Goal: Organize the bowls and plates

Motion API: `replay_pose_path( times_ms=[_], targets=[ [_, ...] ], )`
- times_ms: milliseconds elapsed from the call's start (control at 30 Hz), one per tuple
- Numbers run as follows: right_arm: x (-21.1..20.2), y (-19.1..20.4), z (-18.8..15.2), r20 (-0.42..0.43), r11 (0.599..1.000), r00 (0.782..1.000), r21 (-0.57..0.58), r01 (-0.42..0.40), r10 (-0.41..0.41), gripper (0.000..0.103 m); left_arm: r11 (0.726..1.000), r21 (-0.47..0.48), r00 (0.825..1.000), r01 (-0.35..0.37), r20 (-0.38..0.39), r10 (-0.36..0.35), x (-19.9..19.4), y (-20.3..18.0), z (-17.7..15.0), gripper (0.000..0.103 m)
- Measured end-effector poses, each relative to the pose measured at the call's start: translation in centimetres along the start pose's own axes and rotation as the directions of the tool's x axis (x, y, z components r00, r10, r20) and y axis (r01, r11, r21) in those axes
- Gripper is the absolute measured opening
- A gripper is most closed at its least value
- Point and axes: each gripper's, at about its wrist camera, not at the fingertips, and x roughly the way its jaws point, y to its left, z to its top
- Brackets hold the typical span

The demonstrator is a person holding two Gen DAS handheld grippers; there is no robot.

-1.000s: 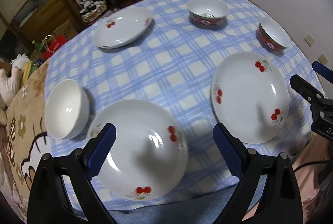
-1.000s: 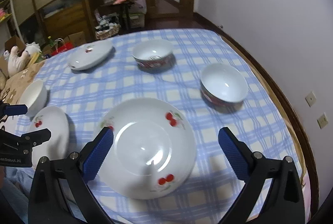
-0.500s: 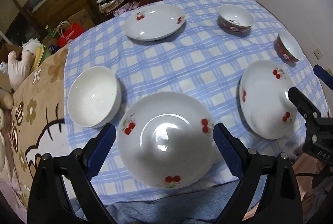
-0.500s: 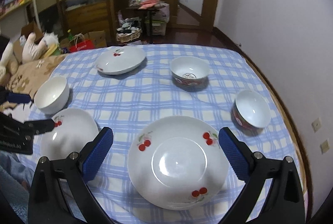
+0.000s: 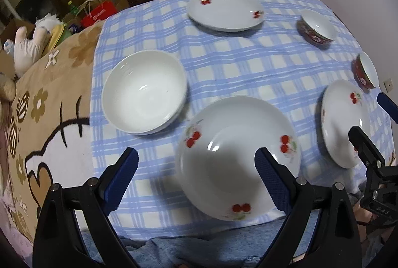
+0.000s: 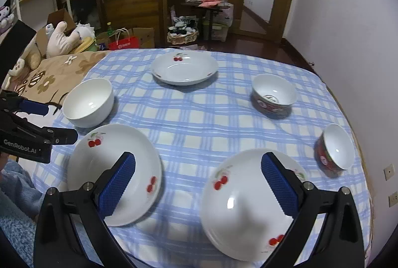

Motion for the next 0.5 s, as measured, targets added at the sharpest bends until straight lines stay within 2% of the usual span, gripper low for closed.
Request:
replay_pose_path(
  times_ms=[100, 200, 500],
  targets=[
    [0.4, 1.0, 0.3, -0.002, 1.0, 1.0, -0.026, -0.004, 0.004, 0.103, 0.999, -0.025, 1.0, 0.026, -0.012, -0.026, 0.9, 1.0, -0.1, 0.093],
    [0.7, 2.0, 0.7, 0.002, 0.999, 1.0, -0.052, 0.003, -0.003, 0.103, 0.999, -0.037, 1.0, 0.016, -0.026, -0.017, 1.9, 1.8, 0.0, 0.093],
    [2.2, 3.7, 0.7, -0.022, 0.997, 1.0, -0.08, 0.014, -0.015, 0.103, 0.999, -0.027, 0.998, 0.036, -0.058, -0.038, 3.8, 2.3, -0.2, 0.093]
  ],
)
